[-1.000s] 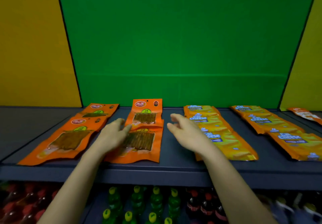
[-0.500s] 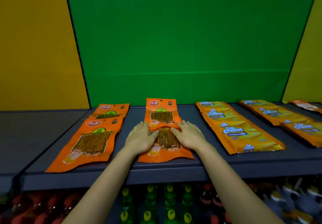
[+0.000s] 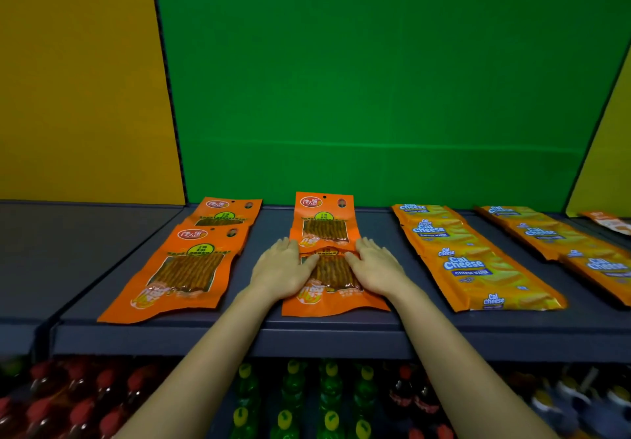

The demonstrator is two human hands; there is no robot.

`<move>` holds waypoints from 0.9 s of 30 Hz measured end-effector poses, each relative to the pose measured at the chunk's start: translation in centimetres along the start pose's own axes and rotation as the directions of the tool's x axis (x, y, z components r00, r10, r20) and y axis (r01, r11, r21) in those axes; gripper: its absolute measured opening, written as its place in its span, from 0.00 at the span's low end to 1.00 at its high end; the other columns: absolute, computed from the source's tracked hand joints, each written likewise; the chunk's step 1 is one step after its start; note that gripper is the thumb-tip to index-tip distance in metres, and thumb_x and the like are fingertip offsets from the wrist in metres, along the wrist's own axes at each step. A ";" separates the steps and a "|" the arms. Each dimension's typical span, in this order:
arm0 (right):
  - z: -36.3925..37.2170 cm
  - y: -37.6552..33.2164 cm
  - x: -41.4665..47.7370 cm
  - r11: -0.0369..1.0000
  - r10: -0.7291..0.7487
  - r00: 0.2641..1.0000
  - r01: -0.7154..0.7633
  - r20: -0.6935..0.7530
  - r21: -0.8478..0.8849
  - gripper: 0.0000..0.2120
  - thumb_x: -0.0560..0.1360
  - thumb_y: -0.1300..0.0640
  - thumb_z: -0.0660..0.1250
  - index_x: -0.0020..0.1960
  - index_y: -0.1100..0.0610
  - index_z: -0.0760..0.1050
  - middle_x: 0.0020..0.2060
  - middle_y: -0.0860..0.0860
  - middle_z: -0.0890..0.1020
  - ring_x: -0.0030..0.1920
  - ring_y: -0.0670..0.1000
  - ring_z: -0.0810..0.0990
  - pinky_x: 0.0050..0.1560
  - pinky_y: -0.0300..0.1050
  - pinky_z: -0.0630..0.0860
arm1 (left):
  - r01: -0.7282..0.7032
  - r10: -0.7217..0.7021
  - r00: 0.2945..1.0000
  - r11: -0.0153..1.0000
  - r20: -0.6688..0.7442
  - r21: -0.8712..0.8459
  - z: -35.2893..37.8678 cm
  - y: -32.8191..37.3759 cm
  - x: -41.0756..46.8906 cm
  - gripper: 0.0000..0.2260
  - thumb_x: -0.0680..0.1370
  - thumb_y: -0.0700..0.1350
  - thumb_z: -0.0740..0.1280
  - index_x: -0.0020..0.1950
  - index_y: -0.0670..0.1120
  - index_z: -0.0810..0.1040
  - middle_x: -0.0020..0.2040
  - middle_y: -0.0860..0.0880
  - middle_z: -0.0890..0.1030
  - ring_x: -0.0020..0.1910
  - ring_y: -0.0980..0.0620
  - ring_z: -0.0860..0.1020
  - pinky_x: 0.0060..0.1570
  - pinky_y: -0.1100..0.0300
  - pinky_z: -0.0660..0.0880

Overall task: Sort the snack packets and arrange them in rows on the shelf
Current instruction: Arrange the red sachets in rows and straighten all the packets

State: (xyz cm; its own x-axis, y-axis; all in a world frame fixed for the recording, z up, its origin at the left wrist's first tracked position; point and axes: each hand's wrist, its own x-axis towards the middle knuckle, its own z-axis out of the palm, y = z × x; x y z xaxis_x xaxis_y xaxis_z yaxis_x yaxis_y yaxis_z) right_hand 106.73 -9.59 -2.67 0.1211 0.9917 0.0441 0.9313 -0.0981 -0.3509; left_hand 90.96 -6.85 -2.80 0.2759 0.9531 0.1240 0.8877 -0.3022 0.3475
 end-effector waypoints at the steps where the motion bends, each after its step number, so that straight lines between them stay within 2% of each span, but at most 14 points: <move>1: 0.0 0.0 0.0 1.000 0.004 1.000 -0.004 0.000 0.004 0.27 0.82 0.47 0.47 0.76 0.58 0.52 0.77 0.56 0.54 0.77 0.53 0.51 0.76 0.50 0.46 | 0.006 -0.006 1.000 1.000 0.011 -0.007 0.0 0.0 -0.1 0.28 0.79 0.58 0.53 0.74 0.43 0.59 0.77 0.44 0.57 0.76 0.46 0.55 0.73 0.53 0.54; 3: -0.2 -0.2 -0.1 1.000 0.014 1.000 -0.013 -0.009 0.009 0.28 0.81 0.46 0.47 0.77 0.58 0.52 0.77 0.57 0.52 0.77 0.54 0.50 0.75 0.51 0.45 | 0.014 -0.013 1.000 0.999 0.020 -0.035 -0.3 0.1 -0.3 0.28 0.80 0.57 0.53 0.75 0.43 0.58 0.77 0.43 0.56 0.76 0.46 0.55 0.73 0.53 0.55; 5: -0.7 -0.6 -0.5 1.000 0.016 0.999 -0.016 -0.031 0.011 0.28 0.81 0.45 0.48 0.77 0.57 0.50 0.77 0.58 0.50 0.77 0.56 0.49 0.75 0.52 0.44 | -0.001 -0.002 0.999 0.998 -0.049 -0.061 -0.8 0.2 -0.7 0.25 0.80 0.55 0.54 0.73 0.42 0.61 0.77 0.43 0.57 0.75 0.45 0.59 0.71 0.51 0.59; 7: -1.5 -1.5 -1.2 1.000 -0.018 0.998 0.019 -0.068 0.007 0.28 0.81 0.47 0.49 0.77 0.58 0.51 0.77 0.59 0.51 0.77 0.56 0.50 0.75 0.51 0.45 | -0.035 0.024 0.985 0.998 -0.170 -0.060 -1.8 0.0 -1.2 0.22 0.81 0.52 0.56 0.70 0.41 0.66 0.74 0.43 0.64 0.72 0.44 0.64 0.68 0.51 0.63; 9: -2.3 -3.1 -2.1 0.994 -0.087 0.991 0.092 -0.097 0.050 0.25 0.81 0.50 0.52 0.74 0.60 0.56 0.75 0.57 0.59 0.76 0.56 0.55 0.74 0.49 0.51 | -0.044 0.033 0.964 0.998 -0.263 -0.033 -3.2 -0.7 -1.4 0.18 0.81 0.49 0.56 0.67 0.41 0.70 0.68 0.42 0.72 0.67 0.44 0.69 0.65 0.51 0.67; 11: -3.2 -5.3 -3.0 0.981 -0.146 0.985 0.157 -0.091 0.117 0.22 0.81 0.53 0.53 0.72 0.61 0.60 0.73 0.56 0.64 0.73 0.55 0.60 0.71 0.45 0.57 | -0.026 0.015 0.949 0.999 -0.316 -0.030 -4.9 -2.3 -1.4 0.16 0.81 0.48 0.57 0.64 0.42 0.73 0.63 0.42 0.76 0.63 0.42 0.73 0.62 0.50 0.70; 14: -3.1 -8.7 -3.5 0.961 -0.200 0.980 0.200 -0.020 0.190 0.24 0.81 0.54 0.54 0.75 0.60 0.57 0.75 0.54 0.61 0.74 0.53 0.59 0.71 0.42 0.57 | 0.032 -0.056 0.931 0.997 -0.360 -0.072 -7.5 -6.4 -1.3 0.14 0.80 0.46 0.58 0.62 0.42 0.75 0.61 0.40 0.78 0.61 0.41 0.74 0.59 0.50 0.71; 18: -0.7 -13.0 -3.3 0.957 -0.201 0.970 0.164 0.140 0.241 0.27 0.81 0.51 0.53 0.77 0.59 0.51 0.77 0.53 0.55 0.76 0.52 0.55 0.73 0.42 0.53 | 0.142 -0.176 0.939 0.981 -0.296 -0.134 -9.1 -12.8 -1.9 0.18 0.80 0.47 0.58 0.67 0.40 0.70 0.67 0.40 0.73 0.66 0.41 0.71 0.62 0.50 0.67; 20: 0.6 -15.1 -3.0 0.953 -0.170 0.968 0.114 0.183 0.281 0.25 0.82 0.51 0.53 0.75 0.59 0.55 0.75 0.54 0.60 0.74 0.54 0.59 0.71 0.43 0.57 | 0.174 -0.216 0.950 0.965 -0.225 -0.195 -9.2 -15.1 -2.5 0.20 0.80 0.48 0.58 0.70 0.40 0.67 0.69 0.40 0.71 0.68 0.41 0.69 0.64 0.52 0.66; 23: 2.6 -17.8 -2.5 0.921 -0.119 0.978 0.045 0.171 0.387 0.21 0.81 0.51 0.54 0.72 0.55 0.61 0.70 0.54 0.69 0.69 0.55 0.68 0.69 0.48 0.64 | 0.181 -0.209 0.975 0.944 -0.074 -0.276 -8.9 -17.1 -3.1 0.22 0.80 0.50 0.58 0.72 0.43 0.64 0.71 0.42 0.69 0.69 0.43 0.69 0.65 0.53 0.65; 27: 4.7 -19.4 -2.0 0.943 -0.051 0.994 0.015 0.099 0.331 0.24 0.80 0.49 0.54 0.73 0.58 0.59 0.73 0.55 0.65 0.73 0.56 0.61 0.74 0.53 0.57 | 0.141 -0.132 0.990 0.925 0.048 -0.353 -9.4 -18.4 -3.4 0.25 0.80 0.51 0.59 0.75 0.46 0.59 0.74 0.45 0.64 0.70 0.45 0.67 0.67 0.54 0.64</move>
State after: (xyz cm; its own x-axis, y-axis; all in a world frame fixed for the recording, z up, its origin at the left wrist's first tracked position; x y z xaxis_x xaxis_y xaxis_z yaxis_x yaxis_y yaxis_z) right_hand 86.81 -9.28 -0.38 0.0390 0.9988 -0.0312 0.7665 -0.0499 -0.6403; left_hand 70.20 -4.65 -0.88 0.1734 0.9843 0.0320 0.7297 -0.1502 0.6671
